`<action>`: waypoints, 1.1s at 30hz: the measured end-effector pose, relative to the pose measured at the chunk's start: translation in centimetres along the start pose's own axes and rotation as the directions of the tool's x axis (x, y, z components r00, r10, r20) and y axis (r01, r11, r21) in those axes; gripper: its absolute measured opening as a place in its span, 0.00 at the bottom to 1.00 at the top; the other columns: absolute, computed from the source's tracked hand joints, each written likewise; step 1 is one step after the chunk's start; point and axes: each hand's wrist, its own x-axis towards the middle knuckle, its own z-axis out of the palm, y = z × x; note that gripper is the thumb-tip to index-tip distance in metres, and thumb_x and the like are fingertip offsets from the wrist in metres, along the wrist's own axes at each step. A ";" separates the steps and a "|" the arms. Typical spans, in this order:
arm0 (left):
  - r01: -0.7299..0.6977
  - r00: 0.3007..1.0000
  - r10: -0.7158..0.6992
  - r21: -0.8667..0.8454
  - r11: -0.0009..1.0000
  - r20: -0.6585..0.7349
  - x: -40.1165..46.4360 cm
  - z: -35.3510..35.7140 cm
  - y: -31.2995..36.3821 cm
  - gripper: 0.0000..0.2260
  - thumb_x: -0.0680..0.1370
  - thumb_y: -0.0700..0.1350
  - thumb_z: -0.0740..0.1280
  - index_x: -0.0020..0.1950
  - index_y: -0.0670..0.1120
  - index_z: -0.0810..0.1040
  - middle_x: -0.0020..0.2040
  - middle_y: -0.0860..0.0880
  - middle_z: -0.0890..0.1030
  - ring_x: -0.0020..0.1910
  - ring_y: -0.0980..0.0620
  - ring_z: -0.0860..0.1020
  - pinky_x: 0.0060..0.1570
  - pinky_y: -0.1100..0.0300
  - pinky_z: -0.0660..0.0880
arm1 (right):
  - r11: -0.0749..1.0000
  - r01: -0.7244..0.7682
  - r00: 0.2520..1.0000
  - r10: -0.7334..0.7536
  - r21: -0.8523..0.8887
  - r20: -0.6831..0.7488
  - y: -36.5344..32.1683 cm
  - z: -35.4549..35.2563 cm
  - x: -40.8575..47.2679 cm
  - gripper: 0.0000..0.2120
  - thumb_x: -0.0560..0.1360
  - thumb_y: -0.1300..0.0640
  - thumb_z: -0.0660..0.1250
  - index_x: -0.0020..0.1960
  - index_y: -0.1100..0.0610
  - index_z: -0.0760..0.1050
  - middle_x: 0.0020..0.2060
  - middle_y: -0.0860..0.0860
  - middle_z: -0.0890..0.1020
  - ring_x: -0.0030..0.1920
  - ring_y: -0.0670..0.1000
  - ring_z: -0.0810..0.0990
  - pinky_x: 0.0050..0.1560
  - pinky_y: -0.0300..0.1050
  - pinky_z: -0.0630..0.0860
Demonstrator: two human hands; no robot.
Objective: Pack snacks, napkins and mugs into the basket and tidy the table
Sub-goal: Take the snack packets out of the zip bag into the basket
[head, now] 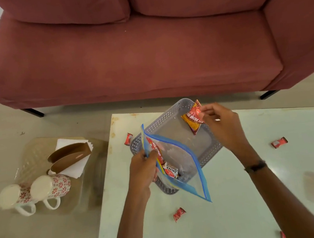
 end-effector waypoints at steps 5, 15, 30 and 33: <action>-0.080 0.997 0.072 0.249 0.965 0.041 -0.7 -1.3 -0.6 0.06 0.75 0.41 0.66 0.39 0.42 0.73 0.29 0.45 0.73 0.22 0.54 0.69 0.25 0.62 0.68 | 0.990 0.105 0.958 -0.127 0.097 0.257 -7.0 -2.3 -8.4 0.05 0.73 0.63 0.68 0.43 0.54 0.80 0.34 0.46 0.84 0.36 0.43 0.82 0.42 0.32 0.77; -0.194 0.976 0.214 0.307 0.931 -0.031 -2.9 -1.9 -4.5 0.06 0.76 0.45 0.66 0.46 0.48 0.68 0.40 0.51 0.76 0.36 0.56 0.75 0.31 0.68 0.68 | 0.565 0.697 0.524 0.020 -0.442 0.851 -3.3 9.3 -9.4 0.13 0.79 0.62 0.58 0.61 0.64 0.74 0.57 0.62 0.79 0.57 0.63 0.78 0.53 0.52 0.73; -0.229 0.969 0.244 0.212 0.950 -0.044 -3.6 -2.8 -7.4 0.09 0.77 0.42 0.64 0.42 0.48 0.65 0.34 0.51 0.72 0.33 0.53 0.71 0.35 0.64 0.71 | 0.012 0.908 0.417 -0.132 -0.419 0.899 2.1 14.0 -9.1 0.08 0.58 0.48 0.77 0.24 0.48 0.80 0.25 0.45 0.80 0.36 0.46 0.79 0.42 0.41 0.72; -0.230 0.968 0.244 0.171 0.958 -0.062 -3.7 -2.5 -7.6 0.07 0.78 0.42 0.64 0.44 0.47 0.66 0.34 0.51 0.72 0.32 0.54 0.71 0.34 0.65 0.70 | -0.052 0.897 0.412 -0.262 -0.438 0.873 0.2 12.4 -9.0 0.05 0.57 0.51 0.77 0.27 0.49 0.82 0.31 0.45 0.82 0.40 0.46 0.81 0.44 0.43 0.68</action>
